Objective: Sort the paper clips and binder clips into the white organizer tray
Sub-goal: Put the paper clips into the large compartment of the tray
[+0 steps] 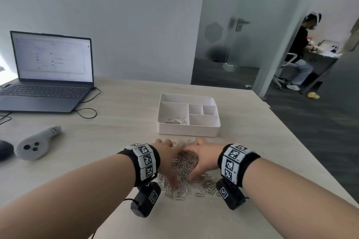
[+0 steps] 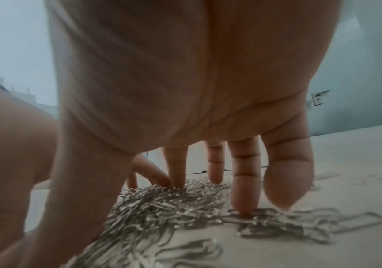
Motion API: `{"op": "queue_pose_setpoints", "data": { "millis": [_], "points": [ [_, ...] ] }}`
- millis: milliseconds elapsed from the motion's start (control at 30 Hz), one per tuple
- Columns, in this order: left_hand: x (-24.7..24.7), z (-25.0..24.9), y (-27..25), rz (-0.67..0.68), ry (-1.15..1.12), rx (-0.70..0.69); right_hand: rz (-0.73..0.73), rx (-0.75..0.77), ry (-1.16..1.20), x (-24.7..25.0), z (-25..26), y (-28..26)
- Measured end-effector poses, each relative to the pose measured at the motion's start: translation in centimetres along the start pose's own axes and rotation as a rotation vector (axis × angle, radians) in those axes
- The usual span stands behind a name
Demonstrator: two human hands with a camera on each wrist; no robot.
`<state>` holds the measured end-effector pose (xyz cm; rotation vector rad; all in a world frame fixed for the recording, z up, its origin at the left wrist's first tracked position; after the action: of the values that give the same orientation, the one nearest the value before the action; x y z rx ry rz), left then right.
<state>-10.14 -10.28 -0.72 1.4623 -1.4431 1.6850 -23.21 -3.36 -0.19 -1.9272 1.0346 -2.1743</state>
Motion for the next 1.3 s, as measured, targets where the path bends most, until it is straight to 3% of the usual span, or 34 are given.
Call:
{"op": "queue_pose_setpoints", "data": {
  "millis": [300,633,867,1300],
  "points": [
    [0.5,-1.1,0.1,-0.147,-0.092,0.014,-0.17,0.094,0.073,0.1,1.7,-1.5],
    [0.6,-0.7,-0.1,-0.255,-0.191,-0.019,-0.195,0.072,0.209,-0.2,1.3,-1.9],
    [1.1,-0.1,-0.3,-0.331,-0.272,-0.048,-0.09,0.043,0.467,-0.2,1.0,-1.2],
    [1.5,4.1,0.1,-0.443,-0.718,-0.058,0.015,0.092,1.022,1.4,0.4,1.6]
  ]
}}
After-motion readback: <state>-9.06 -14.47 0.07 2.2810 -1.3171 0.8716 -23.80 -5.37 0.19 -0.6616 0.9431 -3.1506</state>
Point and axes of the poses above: each hand's wrist, its own y-axis towards the middle knuckle, its own x-axis out of the back of the hand, z = x × y, the point moved 6 cm from there along y, towards the middle knuckle, and after that the axes turned 14 degrees about -x, right-handed, at the moved point
